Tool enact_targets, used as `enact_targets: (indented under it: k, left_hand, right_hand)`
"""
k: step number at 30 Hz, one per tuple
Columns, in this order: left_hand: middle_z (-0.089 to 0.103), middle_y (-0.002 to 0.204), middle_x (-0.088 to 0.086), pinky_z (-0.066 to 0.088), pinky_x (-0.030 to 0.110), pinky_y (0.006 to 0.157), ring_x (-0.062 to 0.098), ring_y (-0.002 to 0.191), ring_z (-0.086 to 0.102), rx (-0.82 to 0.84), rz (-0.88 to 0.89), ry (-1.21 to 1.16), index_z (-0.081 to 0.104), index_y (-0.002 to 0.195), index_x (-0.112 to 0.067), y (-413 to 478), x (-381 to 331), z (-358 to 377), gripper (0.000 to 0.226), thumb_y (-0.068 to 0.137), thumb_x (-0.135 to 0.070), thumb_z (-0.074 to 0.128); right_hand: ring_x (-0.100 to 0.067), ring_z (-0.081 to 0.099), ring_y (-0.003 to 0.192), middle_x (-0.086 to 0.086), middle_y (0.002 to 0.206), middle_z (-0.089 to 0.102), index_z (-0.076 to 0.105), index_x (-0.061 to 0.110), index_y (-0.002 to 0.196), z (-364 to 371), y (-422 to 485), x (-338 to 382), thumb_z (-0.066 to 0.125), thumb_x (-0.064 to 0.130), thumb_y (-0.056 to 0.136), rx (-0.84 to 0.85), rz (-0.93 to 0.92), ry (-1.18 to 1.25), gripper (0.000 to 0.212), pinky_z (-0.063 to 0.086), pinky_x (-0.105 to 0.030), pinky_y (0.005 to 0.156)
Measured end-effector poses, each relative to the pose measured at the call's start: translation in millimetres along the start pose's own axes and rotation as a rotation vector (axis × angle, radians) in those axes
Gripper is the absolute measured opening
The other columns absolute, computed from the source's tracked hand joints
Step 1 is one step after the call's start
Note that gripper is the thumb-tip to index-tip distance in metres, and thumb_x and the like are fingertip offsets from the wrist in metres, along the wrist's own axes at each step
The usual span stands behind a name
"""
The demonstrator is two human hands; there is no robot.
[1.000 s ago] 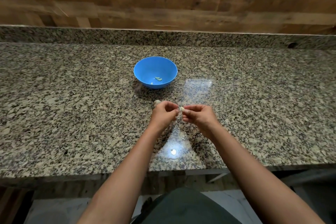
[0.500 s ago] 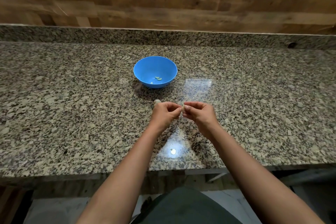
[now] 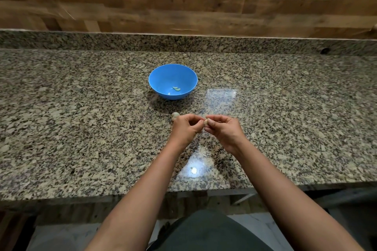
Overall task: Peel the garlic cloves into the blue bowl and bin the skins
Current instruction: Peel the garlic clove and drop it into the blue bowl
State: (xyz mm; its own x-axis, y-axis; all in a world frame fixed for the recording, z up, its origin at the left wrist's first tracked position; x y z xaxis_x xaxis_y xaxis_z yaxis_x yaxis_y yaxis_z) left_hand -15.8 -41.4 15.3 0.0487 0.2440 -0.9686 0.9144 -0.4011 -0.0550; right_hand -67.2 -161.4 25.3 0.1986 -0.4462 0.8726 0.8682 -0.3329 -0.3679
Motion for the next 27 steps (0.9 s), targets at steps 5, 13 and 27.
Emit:
enact_targets:
  k: [5,13,27]
  left_hand:
    - [0.059,0.071,-0.007,0.05,0.01,0.064,0.005,0.065,0.059,-0.069,0.013,0.063,0.068,0.093,-0.005,-1.4,-2.6,1.5,0.011,0.086,-0.013,0.066]
    - [0.069,0.087,0.015,0.056,0.043,0.085,0.026,0.082,0.068,-0.055,-0.127,-0.148,0.066,0.09,-0.002,1.4,0.8,0.5,0.007,0.087,-0.007,0.064]
    - [0.067,0.077,0.001,0.058,0.027,0.075,0.014,0.075,0.067,-0.121,0.012,0.027,0.069,0.093,-0.004,0.3,-3.8,6.9,0.012,0.085,-0.013,0.067]
  right_hand:
    - [-0.022,0.063,0.071,-0.016,0.083,0.064,0.057,-0.01,0.1,2.5,0.3,-2.5,0.057,-0.008,0.085,-0.049,0.014,0.028,0.015,0.057,-0.026,0.067]
    - [-0.018,0.061,0.066,-0.014,0.078,0.063,0.06,-0.005,0.089,4.7,-1.2,1.3,0.053,-0.004,0.089,0.026,0.061,0.061,0.007,0.055,-0.023,0.062]
    - [-0.023,0.065,0.074,-0.014,0.084,0.067,0.062,-0.002,0.088,4.0,2.6,-1.6,0.059,-0.005,0.085,-0.118,0.056,0.109,0.005,0.055,-0.033,0.079]
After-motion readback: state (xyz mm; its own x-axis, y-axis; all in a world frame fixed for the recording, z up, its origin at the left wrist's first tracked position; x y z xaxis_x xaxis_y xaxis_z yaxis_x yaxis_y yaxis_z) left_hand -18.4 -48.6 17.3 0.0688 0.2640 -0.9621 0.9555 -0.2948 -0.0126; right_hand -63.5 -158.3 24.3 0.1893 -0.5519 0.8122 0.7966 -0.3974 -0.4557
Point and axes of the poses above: each hand's wrist, its own y-axis towards the middle knuckle, its own z-axis out of the palm, x = y × z, the point moved 2 cm from there along y, towards the middle knuckle
